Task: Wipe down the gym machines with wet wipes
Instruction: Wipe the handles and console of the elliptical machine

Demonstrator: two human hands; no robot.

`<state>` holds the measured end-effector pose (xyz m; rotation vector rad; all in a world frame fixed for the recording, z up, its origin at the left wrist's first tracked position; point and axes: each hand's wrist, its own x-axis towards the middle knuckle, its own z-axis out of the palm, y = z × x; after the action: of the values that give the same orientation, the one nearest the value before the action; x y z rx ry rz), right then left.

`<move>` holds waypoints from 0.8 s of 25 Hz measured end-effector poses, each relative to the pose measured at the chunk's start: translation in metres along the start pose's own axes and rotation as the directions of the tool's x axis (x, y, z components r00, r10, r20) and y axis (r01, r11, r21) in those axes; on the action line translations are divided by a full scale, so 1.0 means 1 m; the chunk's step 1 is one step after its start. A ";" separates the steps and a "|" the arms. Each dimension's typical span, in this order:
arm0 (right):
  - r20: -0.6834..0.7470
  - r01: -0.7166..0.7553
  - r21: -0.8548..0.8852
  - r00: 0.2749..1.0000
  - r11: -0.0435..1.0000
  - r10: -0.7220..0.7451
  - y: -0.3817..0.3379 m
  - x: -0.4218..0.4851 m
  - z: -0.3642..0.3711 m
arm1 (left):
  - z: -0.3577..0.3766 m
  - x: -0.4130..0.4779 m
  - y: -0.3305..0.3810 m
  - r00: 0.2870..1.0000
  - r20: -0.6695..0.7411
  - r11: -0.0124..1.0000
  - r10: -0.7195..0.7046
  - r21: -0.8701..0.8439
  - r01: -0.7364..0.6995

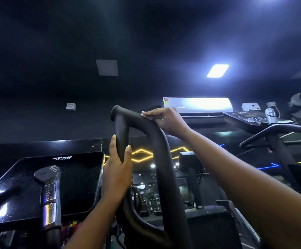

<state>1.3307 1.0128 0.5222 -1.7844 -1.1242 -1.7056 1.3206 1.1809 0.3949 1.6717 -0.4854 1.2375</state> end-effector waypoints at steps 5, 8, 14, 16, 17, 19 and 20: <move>-0.200 -0.067 0.124 0.975 0.990 0.092 -0.009 -0.087 -0.008 | -0.001 -0.002 0.003 0.999 -0.020 0.999 -0.041 0.020 0.041; -0.258 -0.122 0.132 0.954 0.984 0.153 -0.026 -0.130 0.002 | -0.003 -0.003 0.007 0.998 -0.021 0.996 -0.053 0.068 0.055; -0.223 -0.107 -0.005 0.969 0.994 0.104 -0.070 -0.201 0.002 | -0.008 -0.016 0.021 0.998 -0.014 0.994 -0.068 0.085 0.069; -0.167 -0.068 -0.070 0.984 0.995 0.055 -0.081 -0.212 -0.009 | -0.008 -0.027 0.016 0.999 -0.014 0.990 -0.048 0.132 0.049; -0.157 -0.047 -0.084 0.987 0.995 0.033 -0.083 -0.208 -0.015 | -0.007 -0.034 0.013 0.999 -0.015 0.991 -0.030 0.132 0.032; -0.179 -0.023 -0.100 0.984 0.995 0.005 -0.081 -0.178 -0.024 | -0.006 -0.046 0.005 0.999 -0.025 0.993 -0.022 0.118 0.025; -0.180 -0.027 -0.115 0.984 0.993 0.006 -0.079 -0.156 -0.025 | -0.006 -0.051 0.002 0.999 -0.026 0.993 -0.031 0.117 0.034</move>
<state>1.2668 0.9992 0.3581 -1.6625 -0.9480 -1.9143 1.2954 1.1739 0.3506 1.7537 -0.3756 1.2824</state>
